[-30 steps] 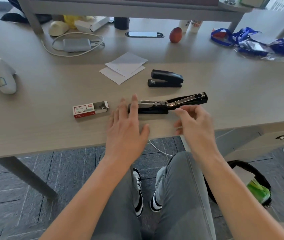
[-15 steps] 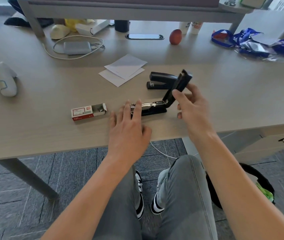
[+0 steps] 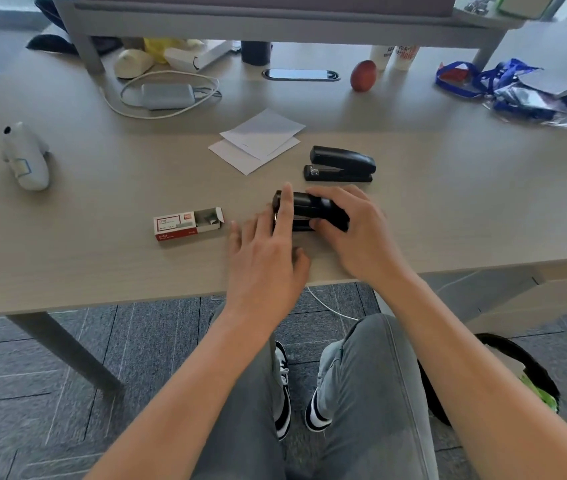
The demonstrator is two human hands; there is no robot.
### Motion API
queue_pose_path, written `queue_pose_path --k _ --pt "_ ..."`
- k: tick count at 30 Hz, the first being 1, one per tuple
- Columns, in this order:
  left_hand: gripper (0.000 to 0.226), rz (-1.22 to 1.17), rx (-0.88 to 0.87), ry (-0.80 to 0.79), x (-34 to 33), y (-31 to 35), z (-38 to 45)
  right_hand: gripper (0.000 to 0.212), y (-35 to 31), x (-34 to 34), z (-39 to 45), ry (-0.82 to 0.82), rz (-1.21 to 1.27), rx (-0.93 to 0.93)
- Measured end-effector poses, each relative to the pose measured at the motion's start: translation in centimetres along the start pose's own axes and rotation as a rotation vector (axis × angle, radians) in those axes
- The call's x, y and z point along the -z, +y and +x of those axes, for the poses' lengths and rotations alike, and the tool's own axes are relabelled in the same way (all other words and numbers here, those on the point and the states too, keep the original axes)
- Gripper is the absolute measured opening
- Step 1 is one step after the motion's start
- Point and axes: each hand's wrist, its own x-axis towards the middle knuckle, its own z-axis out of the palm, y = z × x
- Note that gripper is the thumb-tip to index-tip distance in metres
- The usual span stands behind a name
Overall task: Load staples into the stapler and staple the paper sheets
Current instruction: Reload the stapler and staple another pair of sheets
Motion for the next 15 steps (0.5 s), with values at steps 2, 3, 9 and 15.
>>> queue_pose_path --k 2,3,9,15 --pt "0.088 0.031 -0.006 -0.011 0.0 0.0 0.5 0.047 0.4 -0.1 0.5 0.011 -0.008 0.004" --pt "0.086 0.039 -0.009 -0.024 -0.1 0.0 1.0 0.047 0.6 -0.2 0.8 0.019 -0.014 0.008" --pt "0.079 0.032 0.004 -0.07 -0.8 -0.8 4.0 0.047 2.0 -0.5 3.2 0.045 -0.028 0.007" --pt "0.077 -0.087 0.045 -0.035 0.0 -1.3 6.4 0.045 2.8 -1.2 5.0 0.057 -0.028 0.018"
